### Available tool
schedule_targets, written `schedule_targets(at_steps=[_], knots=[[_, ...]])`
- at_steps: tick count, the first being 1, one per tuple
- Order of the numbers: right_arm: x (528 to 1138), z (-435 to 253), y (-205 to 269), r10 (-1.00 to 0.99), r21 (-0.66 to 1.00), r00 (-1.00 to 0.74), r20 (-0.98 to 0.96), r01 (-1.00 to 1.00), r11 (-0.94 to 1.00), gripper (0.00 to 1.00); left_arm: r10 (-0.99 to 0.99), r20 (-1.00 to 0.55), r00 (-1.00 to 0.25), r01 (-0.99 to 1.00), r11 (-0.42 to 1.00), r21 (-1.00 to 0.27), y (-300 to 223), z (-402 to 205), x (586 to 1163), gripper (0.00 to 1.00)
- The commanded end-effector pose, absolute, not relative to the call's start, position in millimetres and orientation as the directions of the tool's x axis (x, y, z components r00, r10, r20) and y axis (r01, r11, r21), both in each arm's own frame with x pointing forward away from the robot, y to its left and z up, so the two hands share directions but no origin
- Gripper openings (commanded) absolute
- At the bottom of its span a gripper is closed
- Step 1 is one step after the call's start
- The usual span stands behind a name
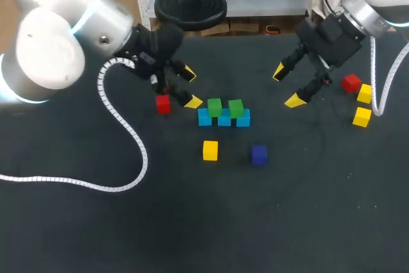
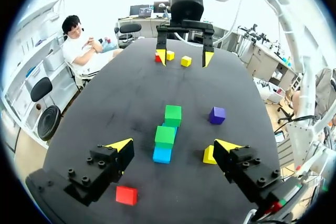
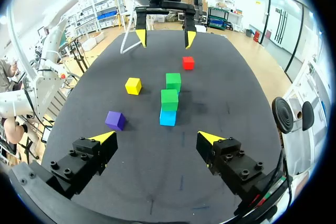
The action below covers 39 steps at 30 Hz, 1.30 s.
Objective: Place the blue cubes, place green cubes on the blue cubes, place the yellow cubes on the green cubes, then place the red cubes on the yellow cubes, and place purple cube on the red cubes.
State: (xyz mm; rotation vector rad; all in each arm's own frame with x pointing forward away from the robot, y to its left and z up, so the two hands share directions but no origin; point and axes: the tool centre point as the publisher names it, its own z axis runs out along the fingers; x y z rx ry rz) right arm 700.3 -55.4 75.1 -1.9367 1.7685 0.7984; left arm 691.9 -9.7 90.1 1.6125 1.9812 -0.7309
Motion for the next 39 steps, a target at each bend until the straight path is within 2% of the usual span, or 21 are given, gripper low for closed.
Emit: schedule_targets(at_steps=[1, 13, 25, 32, 39], knots=[[699.9, 75.1, -55.7, -0.761, 0.084, 0.038, -0.648, -0.989, -0.121, 1.0, 0.703, -0.685, -0.191, 0.981, 0.169, -0.1, 5.3, 95.3, 685.2, 1.0], [699.9, 75.1, -55.7, -0.761, 0.084, 0.038, -0.648, -0.989, -0.121, 1.0, 0.645, -0.731, -0.222, 0.972, 0.204, -0.116, 31.1, 113.2, 689.5, 1.0], [699.9, 75.1, -55.7, -0.761, 0.084, 0.038, -0.648, -0.989, -0.121, 1.0, 0.646, -0.725, -0.239, 0.969, 0.212, -0.131, 34.6, 111.9, 691.5, 1.0], [699.9, 75.1, -55.7, -0.761, 0.084, 0.038, -0.648, -0.989, -0.121, 1.0, 0.58, -0.785, -0.218, 0.976, 0.111, -0.189, 33.3, 101.2, 702.6, 1.0], [699.9, 75.1, -55.7, -0.761, 0.084, 0.038, -0.648, -0.989, -0.121, 1.0, 0.57, -0.785, -0.243, 0.969, 0.113, -0.218, 33.9, 95.8, 716.2, 1.0]])
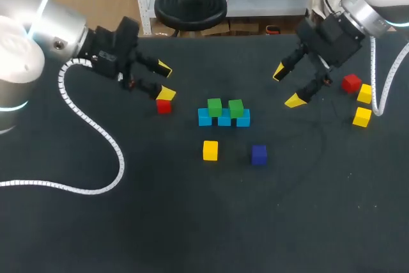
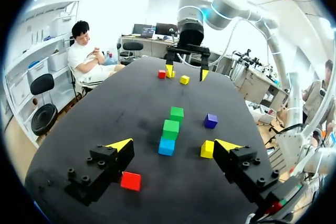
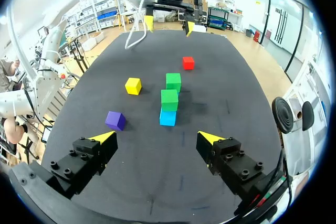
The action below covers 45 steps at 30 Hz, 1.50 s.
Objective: Place the blue cubes, place green cubes on the blue cubes, place the yellow cubes on the green cubes, then place the red cubes on the yellow cubes, and place purple cube on the red cubes.
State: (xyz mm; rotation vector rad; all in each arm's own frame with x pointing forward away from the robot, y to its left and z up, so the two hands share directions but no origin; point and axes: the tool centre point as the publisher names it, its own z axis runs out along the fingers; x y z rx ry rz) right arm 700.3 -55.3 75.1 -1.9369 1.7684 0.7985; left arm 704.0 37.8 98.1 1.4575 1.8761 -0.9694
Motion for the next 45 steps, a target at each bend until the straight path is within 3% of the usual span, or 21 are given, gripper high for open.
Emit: schedule_targets(at_steps=[1, 45], knots=[[699.9, 75.1, -55.7, -0.761, 0.084, 0.038, -0.648, -0.989, -0.121, 1.0, 0.571, -0.784, -0.242, 0.97, 0.113, -0.217, 33.6, 95.7, 716.9, 1.0], [699.9, 75.1, -55.7, -0.761, 0.084, 0.038, -0.648, -0.989, -0.121, 1.0, 0.615, -0.75, -0.242, 0.97, 0.146, -0.194, 47.6, 95.2, 741.4, 1.0]])
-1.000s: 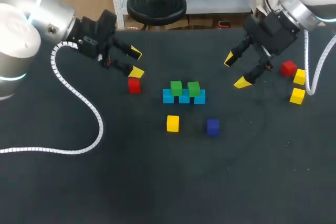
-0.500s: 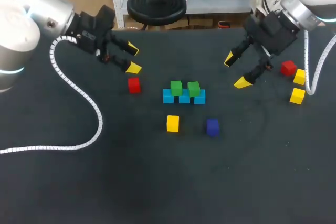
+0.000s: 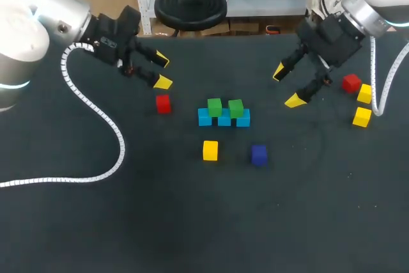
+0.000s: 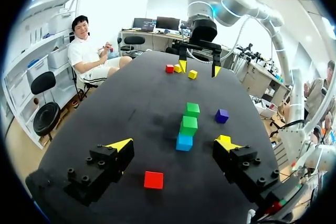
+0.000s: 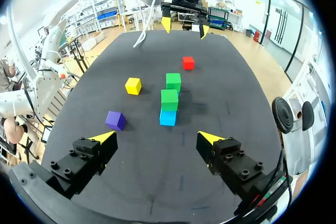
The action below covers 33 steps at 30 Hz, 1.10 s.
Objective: Place the blue cubes, place green cubes on the blue cubes, place the yellow cubes on the green cubes, then place the red cubes on the yellow cubes, and place purple cube on the red cubes.
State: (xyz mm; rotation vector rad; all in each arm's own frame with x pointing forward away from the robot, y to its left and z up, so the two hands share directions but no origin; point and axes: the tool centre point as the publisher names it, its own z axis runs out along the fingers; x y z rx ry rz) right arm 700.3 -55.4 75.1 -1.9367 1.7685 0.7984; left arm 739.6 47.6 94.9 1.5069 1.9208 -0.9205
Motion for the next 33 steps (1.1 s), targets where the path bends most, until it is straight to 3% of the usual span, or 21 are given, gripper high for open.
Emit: schedule_targets(at_steps=[1, 17, 33], knots=[[699.9, 75.1, -55.7, -0.761, 0.084, 0.038, -0.648, -0.989, -0.121, 1.0, 0.615, -0.75, -0.242, 0.97, 0.146, -0.194, 47.6, 95.2, 741.4, 1.0], [699.6, 74.0, -55.0, -0.764, 0.087, 0.049, -0.643, -0.987, -0.136, 1.0, 0.615, -0.75, -0.242, 0.97, 0.146, -0.194, 47.6, 95.2, 741.4, 1.0], [645.5, 81.6, -126.1, -0.828, 0.09, 0.18, -0.531, -0.96, -0.266, 1.0, 0.615, -0.75, -0.242, 0.97, 0.146, -0.194, 47.6, 95.2, 741.4, 1.0]])
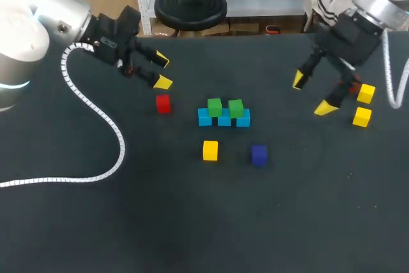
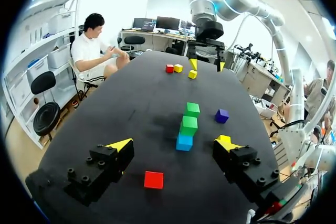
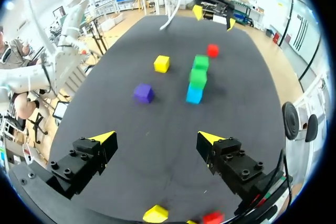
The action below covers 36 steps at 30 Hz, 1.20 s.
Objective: Place the blue cubes, place green cubes on the blue cubes, place the yellow cubes on the green cubes, then place the red cubes on the yellow cubes, and place purple cube on the red cubes.
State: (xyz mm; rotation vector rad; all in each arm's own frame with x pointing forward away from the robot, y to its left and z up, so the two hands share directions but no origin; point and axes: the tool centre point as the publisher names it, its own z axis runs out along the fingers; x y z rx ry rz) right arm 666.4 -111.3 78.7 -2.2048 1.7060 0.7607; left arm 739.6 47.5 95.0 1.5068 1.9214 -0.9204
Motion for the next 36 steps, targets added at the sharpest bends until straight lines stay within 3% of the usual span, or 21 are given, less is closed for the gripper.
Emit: schedule_targets(at_steps=[1, 15, 36], knots=[[642.9, 81.3, -130.2, -0.831, 0.087, 0.18, -0.527, -0.961, -0.264, 1.0, 0.615, -0.75, -0.242, 0.97, 0.146, -0.194, 47.6, 95.2, 741.4, 1.0], [616.6, 69.8, -195.4, -0.825, 0.036, 0.214, -0.523, -0.961, -0.273, 1.0, 0.615, -0.75, -0.242, 0.97, 0.146, -0.194, 47.6, 95.2, 741.4, 1.0], [618.4, 77.2, -195.8, -0.824, 0.027, 0.221, -0.522, -0.961, -0.275, 1.0, 0.615, -0.75, -0.242, 0.97, 0.146, -0.194, 47.6, 95.2, 741.4, 1.0]])
